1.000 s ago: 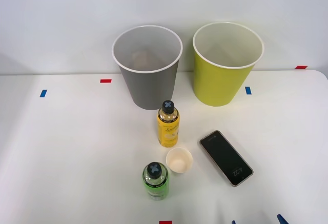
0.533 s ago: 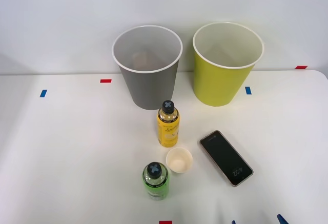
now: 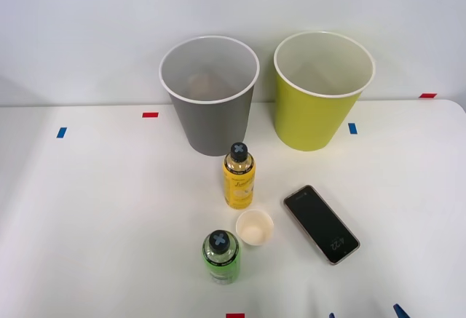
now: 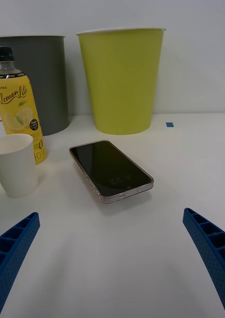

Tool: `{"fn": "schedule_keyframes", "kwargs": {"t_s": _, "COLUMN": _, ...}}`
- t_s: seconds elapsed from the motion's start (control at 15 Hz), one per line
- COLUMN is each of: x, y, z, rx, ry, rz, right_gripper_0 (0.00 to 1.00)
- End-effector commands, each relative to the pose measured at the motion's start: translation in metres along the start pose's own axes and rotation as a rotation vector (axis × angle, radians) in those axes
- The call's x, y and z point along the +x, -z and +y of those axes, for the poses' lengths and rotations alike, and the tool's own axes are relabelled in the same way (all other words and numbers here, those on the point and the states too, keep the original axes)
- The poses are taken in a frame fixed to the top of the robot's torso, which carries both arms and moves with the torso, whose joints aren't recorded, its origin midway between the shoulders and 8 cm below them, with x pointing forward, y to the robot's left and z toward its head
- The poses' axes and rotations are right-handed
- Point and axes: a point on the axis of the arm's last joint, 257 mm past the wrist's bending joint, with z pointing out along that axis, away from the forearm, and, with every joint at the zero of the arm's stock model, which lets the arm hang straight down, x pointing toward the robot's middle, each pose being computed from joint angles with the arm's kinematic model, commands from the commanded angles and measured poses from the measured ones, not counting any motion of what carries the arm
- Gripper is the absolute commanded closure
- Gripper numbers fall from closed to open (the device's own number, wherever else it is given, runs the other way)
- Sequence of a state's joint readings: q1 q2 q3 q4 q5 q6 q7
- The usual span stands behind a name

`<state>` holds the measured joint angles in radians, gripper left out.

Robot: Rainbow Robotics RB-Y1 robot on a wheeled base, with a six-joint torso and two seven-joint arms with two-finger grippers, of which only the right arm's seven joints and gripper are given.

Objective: Put cans in the gray bin, plastic bottles in the light green bin

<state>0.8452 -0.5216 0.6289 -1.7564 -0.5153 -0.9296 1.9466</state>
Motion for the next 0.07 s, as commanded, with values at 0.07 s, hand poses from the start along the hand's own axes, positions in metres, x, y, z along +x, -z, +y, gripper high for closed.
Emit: {"fn": "schedule_keyframes", "kwargs": {"t_s": 0.07, "x": 0.0, "y": 0.0, "z": 0.0, "rx": 0.0, "ry": 0.0, "rz": 0.0, "right_gripper_0": 0.0}}
